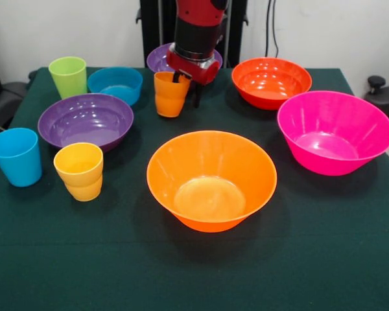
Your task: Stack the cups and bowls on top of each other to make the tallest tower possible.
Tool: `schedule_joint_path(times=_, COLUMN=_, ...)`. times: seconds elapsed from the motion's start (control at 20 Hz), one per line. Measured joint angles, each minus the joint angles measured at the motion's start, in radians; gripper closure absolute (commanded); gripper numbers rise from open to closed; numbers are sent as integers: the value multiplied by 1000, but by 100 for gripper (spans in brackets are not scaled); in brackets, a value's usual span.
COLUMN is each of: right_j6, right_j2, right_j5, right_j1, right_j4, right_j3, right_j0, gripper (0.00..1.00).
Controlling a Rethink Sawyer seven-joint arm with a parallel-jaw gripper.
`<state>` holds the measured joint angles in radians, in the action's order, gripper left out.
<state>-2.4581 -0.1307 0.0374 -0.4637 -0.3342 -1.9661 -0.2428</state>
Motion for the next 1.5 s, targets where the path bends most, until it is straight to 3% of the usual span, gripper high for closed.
schedule_joint_path(times=0.35, right_j6=0, right_j2=0, right_j5=0, right_j1=4, right_j4=0, right_j3=0, right_j0=0, gripper=0)
schedule_joint_path(times=0.4, right_j6=0, right_j2=0, right_j5=0, right_j1=4, right_j4=0, right_j3=0, right_j0=-2, gripper=100)
schedule_joint_path(times=1.5, right_j6=0, right_j2=40, right_j5=6, right_j1=-33, right_j4=-3, right_j3=0, right_j0=-67, gripper=100)
